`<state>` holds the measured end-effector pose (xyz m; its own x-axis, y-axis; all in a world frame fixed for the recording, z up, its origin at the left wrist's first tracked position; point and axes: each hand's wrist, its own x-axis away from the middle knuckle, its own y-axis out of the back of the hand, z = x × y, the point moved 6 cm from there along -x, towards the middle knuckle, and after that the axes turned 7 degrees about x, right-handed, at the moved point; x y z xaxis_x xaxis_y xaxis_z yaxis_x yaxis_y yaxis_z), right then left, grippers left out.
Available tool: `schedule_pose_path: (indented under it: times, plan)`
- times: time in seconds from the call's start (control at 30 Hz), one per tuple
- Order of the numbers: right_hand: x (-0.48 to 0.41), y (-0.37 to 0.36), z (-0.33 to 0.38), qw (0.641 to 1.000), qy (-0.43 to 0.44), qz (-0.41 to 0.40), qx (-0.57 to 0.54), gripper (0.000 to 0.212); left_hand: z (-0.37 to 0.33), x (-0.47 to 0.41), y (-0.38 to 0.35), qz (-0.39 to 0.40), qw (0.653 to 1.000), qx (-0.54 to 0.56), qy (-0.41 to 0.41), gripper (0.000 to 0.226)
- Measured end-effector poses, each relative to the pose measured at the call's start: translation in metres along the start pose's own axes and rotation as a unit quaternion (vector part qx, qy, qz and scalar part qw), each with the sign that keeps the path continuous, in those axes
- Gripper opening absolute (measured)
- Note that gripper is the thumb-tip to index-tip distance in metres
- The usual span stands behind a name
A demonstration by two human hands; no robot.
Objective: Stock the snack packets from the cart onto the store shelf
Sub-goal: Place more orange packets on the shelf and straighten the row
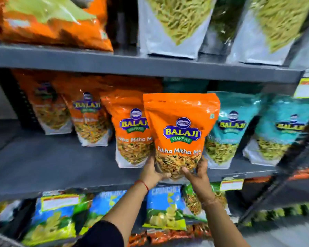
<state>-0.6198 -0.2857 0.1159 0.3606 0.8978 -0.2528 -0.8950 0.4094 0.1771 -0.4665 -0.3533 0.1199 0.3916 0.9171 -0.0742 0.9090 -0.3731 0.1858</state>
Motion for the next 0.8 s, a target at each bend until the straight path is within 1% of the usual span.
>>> schedule_pose_path:
  times: [0.07,0.13,0.23,0.33,0.4,0.47,0.53,0.6,0.63,0.67,0.7,0.73,0.77,0.8]
  plan:
    - [-0.015,0.006,-0.01,1.0,-0.009,-0.01,-0.001,0.069,0.005,-0.016,-0.011,0.003,0.999,-0.035,0.009,0.084]
    - [-0.025,0.009,-0.016,1.0,-0.004,-0.023,0.002,0.067,0.012,-0.024,-0.019,-0.002,0.999,-0.035,0.027,0.083]
    - [-0.034,0.007,-0.024,0.998,-0.002,-0.052,0.02,0.067,0.022,-0.028,-0.026,-0.05,0.997,-0.036,0.054,0.078]
    - [-0.037,0.001,-0.035,0.995,-0.023,-0.082,0.049,0.068,0.03,-0.026,-0.031,-0.11,0.989,-0.054,0.08,0.064]
    - [-0.039,-0.003,-0.038,0.992,-0.034,-0.1,0.067,0.071,0.034,-0.025,-0.033,-0.119,0.986,-0.062,0.101,0.06]
    - [-0.039,-0.007,-0.04,0.991,-0.04,-0.11,0.066,0.073,0.035,-0.025,-0.032,-0.116,0.985,-0.061,0.11,0.063]
    - [-0.033,-0.012,-0.039,0.989,-0.046,-0.129,0.049,0.071,0.031,-0.021,-0.023,-0.11,0.987,-0.057,0.102,0.064]
    - [-0.018,-0.013,-0.04,0.984,-0.053,-0.167,0.03,0.066,0.024,-0.009,-0.013,-0.128,0.989,-0.035,0.065,0.054]
    - [-0.006,-0.021,-0.038,0.977,-0.054,-0.197,0.053,0.064,0.026,0.0,0.003,-0.154,0.987,-0.022,0.041,0.043]
    - [0.007,-0.028,-0.036,0.966,-0.054,-0.232,0.098,0.068,0.026,0.012,0.019,-0.18,0.983,-0.005,0.026,0.032]
    - [0.021,-0.038,-0.032,0.953,-0.05,-0.258,0.149,0.077,0.03,0.023,0.037,-0.217,0.976,0.005,0.007,0.025]
    - [0.033,-0.058,-0.026,0.944,-0.033,-0.269,0.186,0.083,0.036,0.034,0.062,-0.253,0.967,0.009,-0.002,0.027]
    - [0.044,-0.077,-0.018,0.943,-0.013,-0.264,0.203,0.083,0.041,0.041,0.087,-0.295,0.955,0.017,-0.009,0.034]
    - [0.051,-0.104,-0.009,0.944,0.014,-0.25,0.216,0.079,0.048,0.047,0.116,-0.332,0.943,0.034,0.001,0.04]
